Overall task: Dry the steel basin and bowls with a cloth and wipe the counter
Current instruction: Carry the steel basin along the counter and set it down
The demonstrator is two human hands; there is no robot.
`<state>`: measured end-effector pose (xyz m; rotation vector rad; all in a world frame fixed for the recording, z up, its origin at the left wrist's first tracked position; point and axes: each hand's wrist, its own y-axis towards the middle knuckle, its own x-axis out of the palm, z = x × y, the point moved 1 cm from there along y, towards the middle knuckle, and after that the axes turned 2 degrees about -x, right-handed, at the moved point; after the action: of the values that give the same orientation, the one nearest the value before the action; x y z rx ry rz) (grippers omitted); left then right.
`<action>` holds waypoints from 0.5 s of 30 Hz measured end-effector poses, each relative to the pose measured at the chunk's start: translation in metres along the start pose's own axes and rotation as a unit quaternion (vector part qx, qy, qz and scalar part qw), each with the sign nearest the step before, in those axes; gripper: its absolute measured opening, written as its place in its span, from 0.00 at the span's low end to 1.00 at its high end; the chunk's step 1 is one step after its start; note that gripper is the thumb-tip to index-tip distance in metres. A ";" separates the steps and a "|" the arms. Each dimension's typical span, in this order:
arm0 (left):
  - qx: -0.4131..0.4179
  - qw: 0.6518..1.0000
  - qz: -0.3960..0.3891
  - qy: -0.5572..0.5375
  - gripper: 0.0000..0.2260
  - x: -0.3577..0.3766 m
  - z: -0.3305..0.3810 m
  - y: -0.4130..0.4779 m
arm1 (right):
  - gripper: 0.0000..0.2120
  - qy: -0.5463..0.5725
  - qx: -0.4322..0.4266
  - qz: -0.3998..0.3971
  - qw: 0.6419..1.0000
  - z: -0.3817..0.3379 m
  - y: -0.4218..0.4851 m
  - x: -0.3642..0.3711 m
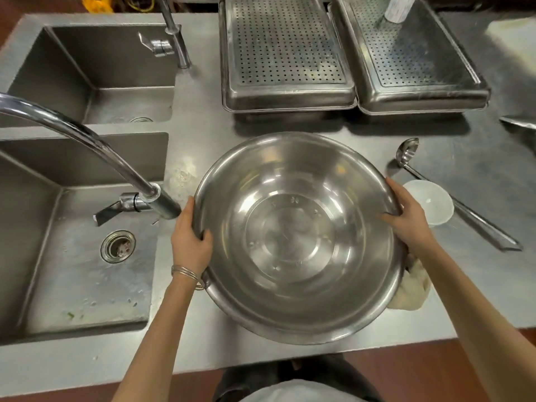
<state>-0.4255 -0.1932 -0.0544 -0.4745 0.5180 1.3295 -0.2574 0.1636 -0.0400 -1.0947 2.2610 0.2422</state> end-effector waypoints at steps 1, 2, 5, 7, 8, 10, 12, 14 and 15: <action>-0.003 1.000 -0.001 -0.013 0.30 -0.001 -0.001 0.002 | 0.36 0.008 0.003 0.008 1.000 -0.001 -0.004 0.000; -0.009 1.000 -0.002 -0.024 0.29 -0.002 -0.002 0.003 | 0.35 0.014 0.004 0.017 1.000 -0.002 -0.008 0.000; 0.000 0.999 -0.003 -0.052 0.30 -0.008 0.000 0.004 | 0.35 0.018 -0.003 0.051 0.999 -0.014 -0.021 -0.009; 0.025 0.997 -0.001 -0.071 0.30 -0.012 0.011 0.009 | 0.34 0.040 -0.009 0.084 0.996 -0.022 -0.028 -0.024; 0.038 0.996 0.002 -0.080 0.30 -0.013 0.019 0.012 | 0.34 0.050 -0.015 0.102 0.993 -0.025 -0.032 -0.032; 0.066 0.994 0.000 -0.088 0.30 -0.014 0.038 0.019 | 0.34 0.057 -0.022 0.138 0.989 -0.030 -0.042 -0.049; 0.090 0.991 -0.012 -0.096 0.29 -0.009 0.056 0.024 | 0.33 0.054 -0.022 0.167 0.984 -0.028 -0.053 -0.063; 0.098 0.988 -0.033 -0.111 0.29 -0.001 0.071 0.022 | 0.32 0.042 -0.012 0.187 0.981 -0.021 -0.065 -0.075; 0.097 0.988 -0.044 -0.113 0.28 0.004 0.077 0.018 | 0.31 0.038 -0.005 0.194 0.980 -0.015 -0.072 -0.082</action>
<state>-0.4366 -0.1408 0.0040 -0.1808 0.4267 1.2171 -0.1704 0.1639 0.0276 -0.6673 2.5311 0.3737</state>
